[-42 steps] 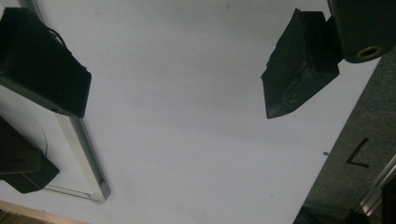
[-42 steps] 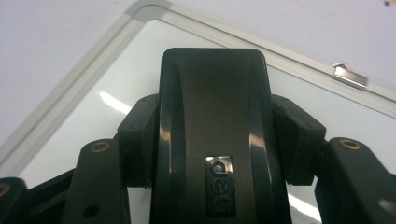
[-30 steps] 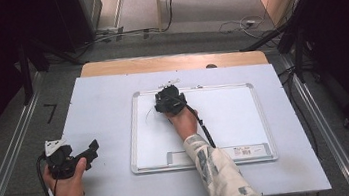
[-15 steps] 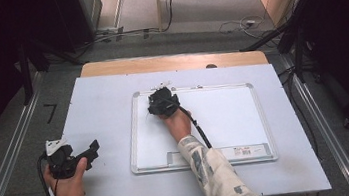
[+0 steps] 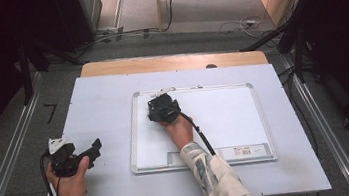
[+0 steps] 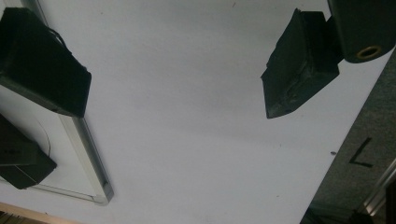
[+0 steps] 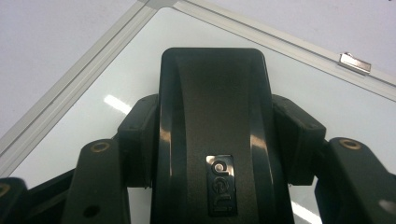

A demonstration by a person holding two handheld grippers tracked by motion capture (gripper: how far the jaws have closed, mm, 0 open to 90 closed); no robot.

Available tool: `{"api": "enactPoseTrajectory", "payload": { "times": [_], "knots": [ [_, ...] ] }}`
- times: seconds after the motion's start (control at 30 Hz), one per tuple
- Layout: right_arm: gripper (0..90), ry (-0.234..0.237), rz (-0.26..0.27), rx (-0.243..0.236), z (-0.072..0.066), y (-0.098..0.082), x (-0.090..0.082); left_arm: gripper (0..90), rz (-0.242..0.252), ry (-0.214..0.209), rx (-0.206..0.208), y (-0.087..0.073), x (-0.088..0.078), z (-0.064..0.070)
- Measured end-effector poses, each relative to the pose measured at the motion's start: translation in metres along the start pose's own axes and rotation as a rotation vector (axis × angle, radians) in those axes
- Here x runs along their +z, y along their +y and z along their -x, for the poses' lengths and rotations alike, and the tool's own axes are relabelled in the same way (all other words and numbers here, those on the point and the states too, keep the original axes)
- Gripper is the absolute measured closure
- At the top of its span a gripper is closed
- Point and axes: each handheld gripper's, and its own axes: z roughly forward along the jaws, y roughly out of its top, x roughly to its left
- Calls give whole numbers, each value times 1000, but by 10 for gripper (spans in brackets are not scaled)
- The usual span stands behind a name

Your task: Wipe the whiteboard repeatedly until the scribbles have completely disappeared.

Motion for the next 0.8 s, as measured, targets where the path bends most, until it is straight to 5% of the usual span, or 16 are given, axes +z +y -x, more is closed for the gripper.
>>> {"api": "enactPoseTrajectory", "payload": {
  "times": [0.4,0.8],
  "knots": [
    [379,-32,-3,33,20,10,9,83,1,6,-10,-1,-3,-3],
    [379,-38,1,26,11,16,15,83,-5,4,-2,-1,0,-1]
  ]
}}
